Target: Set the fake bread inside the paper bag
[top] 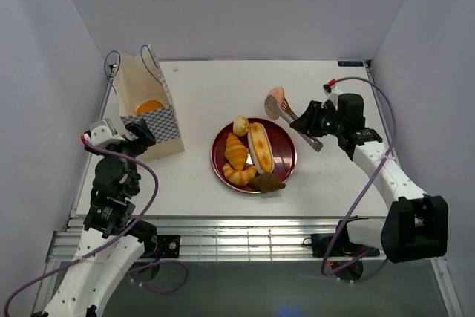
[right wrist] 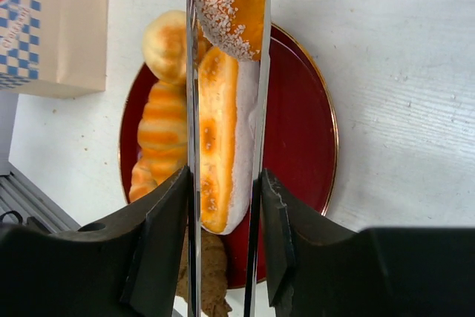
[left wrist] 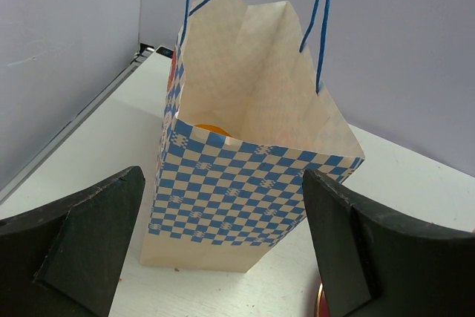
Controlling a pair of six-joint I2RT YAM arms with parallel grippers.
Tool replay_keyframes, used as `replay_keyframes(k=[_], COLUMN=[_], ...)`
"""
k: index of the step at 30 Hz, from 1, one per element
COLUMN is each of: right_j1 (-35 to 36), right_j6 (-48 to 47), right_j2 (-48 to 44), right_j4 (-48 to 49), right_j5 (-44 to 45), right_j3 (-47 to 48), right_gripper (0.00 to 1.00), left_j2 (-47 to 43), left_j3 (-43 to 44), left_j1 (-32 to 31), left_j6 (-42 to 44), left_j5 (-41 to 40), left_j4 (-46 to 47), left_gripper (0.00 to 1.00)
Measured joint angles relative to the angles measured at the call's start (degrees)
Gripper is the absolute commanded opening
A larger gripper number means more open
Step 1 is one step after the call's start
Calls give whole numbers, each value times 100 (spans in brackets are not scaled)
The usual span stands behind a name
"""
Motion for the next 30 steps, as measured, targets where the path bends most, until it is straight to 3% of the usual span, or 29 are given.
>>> replay_keyframes(k=[7, 12, 19, 30], right_j1=[203, 1126, 2509, 3445], right_j6=[0, -90, -221, -334], right_j2=[-420, -240, 846, 2684], right_j4=[-483, -704, -761, -798], right_j5=[-166, -227, -391, -647], right_j3=[942, 2031, 4013, 5764], right_gripper=[43, 44, 44, 44], left_j2=[-79, -330, -638, -317], left_j3=[0, 0, -7, -9], left_j1=[0, 0, 0, 0], left_j6=[-2, -52, -81, -155], left_j5=[-306, -898, -1606, -1637], left_j4=[-4, 0, 103, 98], left_gripper=[98, 98, 98, 98])
